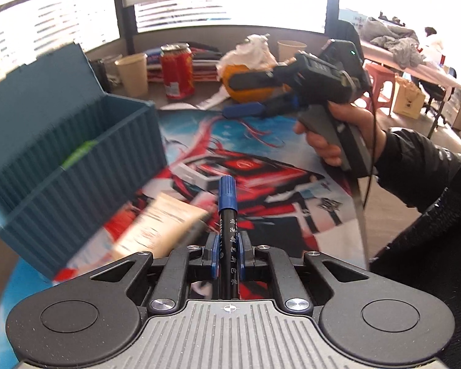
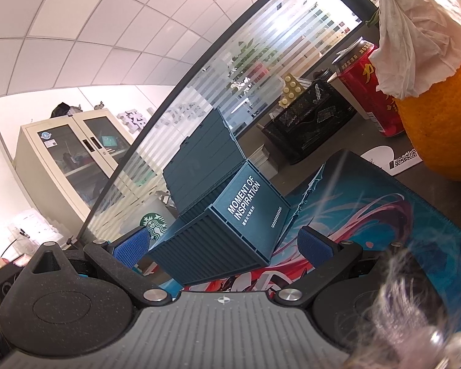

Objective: Organize rigid objects
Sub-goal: 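Carry the blue marker into the teal box and open the left tool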

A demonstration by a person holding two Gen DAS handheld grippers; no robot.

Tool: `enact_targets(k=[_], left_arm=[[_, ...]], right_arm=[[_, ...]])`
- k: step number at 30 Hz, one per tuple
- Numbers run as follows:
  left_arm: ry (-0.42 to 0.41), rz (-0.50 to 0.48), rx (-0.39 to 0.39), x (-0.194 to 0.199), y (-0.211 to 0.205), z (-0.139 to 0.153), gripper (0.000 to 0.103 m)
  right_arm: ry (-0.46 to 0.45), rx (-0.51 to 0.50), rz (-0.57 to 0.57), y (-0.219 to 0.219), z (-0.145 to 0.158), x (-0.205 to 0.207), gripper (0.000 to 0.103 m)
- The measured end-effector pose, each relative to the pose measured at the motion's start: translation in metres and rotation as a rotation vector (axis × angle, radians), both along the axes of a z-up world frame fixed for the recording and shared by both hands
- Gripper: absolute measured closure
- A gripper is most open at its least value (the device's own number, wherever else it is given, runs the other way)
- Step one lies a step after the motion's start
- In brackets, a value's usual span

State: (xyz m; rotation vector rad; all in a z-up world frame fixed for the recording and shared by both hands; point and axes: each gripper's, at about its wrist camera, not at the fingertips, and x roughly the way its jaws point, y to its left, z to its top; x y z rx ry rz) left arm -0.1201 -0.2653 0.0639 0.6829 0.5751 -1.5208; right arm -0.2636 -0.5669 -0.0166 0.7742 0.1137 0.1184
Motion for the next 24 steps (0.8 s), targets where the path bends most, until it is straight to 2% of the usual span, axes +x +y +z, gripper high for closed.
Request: enact_targets(k=[7, 17, 21, 24], left_arm=[[-0.086, -0.024, -0.020, 0.016, -0.011, 0.028, 0.092], [-0.152, -0.056, -0.043, 0.046, -0.030, 0.059, 0.092], [-0.168, -0.065, -0.034, 0.068, -0.042, 0.072, 0.092], [-0.137, -0.047, -0.037, 0.091, -0.054, 0.077, 0.092]], right_arm=[[-0.006, 0.002, 0.009, -0.001, -0.001, 0.000, 0.000], [-0.007, 0.002, 0.010, -0.001, -0.001, -0.001, 0.000], [-0.008, 0.001, 0.017, 0.002, -0.001, 0.001, 0.000], [-0.011, 0.002, 0.024, 0.002, -0.001, 0.000, 0.000]])
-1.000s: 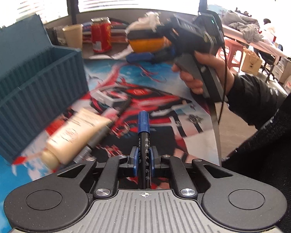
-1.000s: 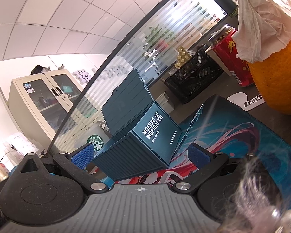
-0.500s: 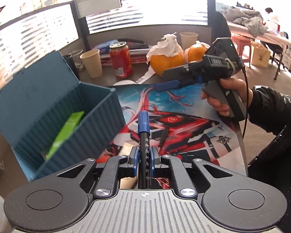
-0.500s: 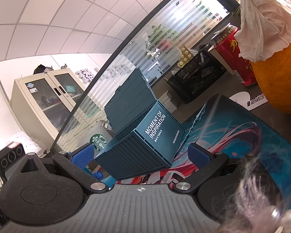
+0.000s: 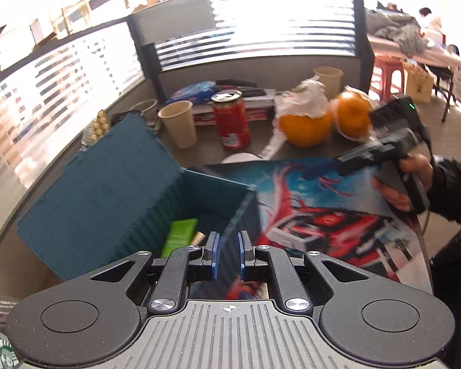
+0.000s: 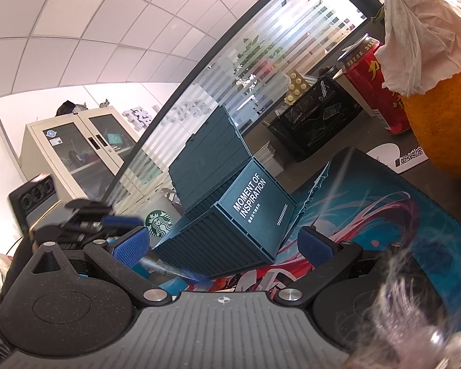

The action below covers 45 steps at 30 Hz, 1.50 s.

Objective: Organize rigid objects
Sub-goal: 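Carry the blue marker into the teal box and open the left tool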

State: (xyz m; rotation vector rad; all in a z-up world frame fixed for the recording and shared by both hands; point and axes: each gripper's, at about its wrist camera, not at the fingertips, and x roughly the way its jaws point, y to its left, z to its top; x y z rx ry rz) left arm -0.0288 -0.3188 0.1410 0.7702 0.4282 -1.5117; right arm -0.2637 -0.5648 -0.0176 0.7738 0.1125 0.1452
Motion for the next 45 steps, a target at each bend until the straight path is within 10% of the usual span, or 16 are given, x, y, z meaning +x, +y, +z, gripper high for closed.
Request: enact_targets(k=[28, 45], left_arm=[[0.154, 0.141, 0.149, 0.025, 0.082, -0.113, 0.085], [0.054, 0.191, 0.086, 0.004, 0.090, -0.091, 0.092]], right_arm=[[0.023, 0.001, -0.015, -0.003, -0.002, 0.003, 0.000], [0.028, 0.000, -0.018, -0.004, -0.002, 0.004, 0.000]])
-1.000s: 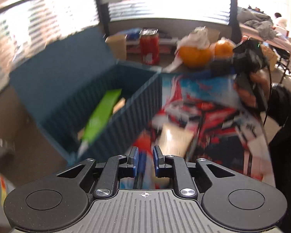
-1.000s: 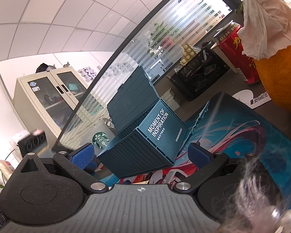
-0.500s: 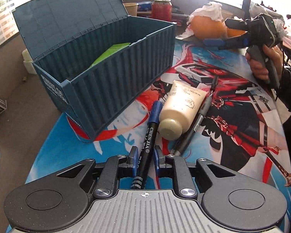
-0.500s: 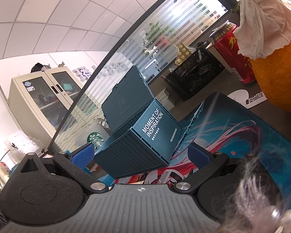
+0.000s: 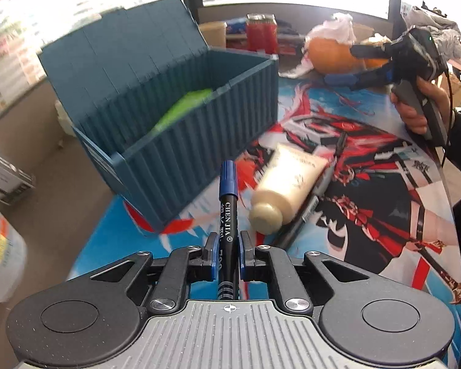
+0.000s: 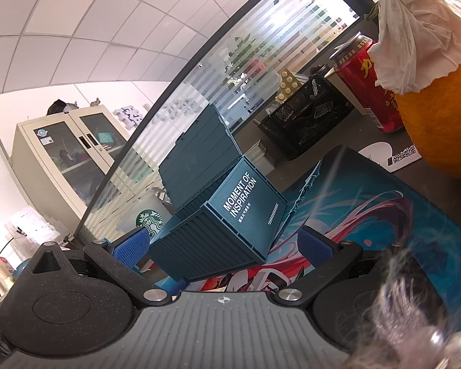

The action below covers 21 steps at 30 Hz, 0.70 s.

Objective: Organize rigid objects
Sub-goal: 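Carry the blue marker into the teal box and open the left tool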

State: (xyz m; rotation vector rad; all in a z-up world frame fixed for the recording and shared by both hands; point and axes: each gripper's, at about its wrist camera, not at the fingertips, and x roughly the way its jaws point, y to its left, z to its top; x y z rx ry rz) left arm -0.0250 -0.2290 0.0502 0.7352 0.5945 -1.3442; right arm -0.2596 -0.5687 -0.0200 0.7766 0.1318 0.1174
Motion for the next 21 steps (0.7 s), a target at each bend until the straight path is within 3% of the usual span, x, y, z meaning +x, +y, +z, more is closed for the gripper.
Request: enact_targets(k=[12, 21], left_arm=[[-0.157, -0.112, -0.034, -0.003, -0.025, 0.077, 0.092], [-0.194, -0.178, -0.014, 0.019, -0.073, 0.092, 0.092]], right_arm=[[-0.004, 0.001, 0.002, 0.000, 0.000, -0.001, 0.000], [-0.013, 0.003, 0.013, -0.001, 0.001, -0.002, 0.000]])
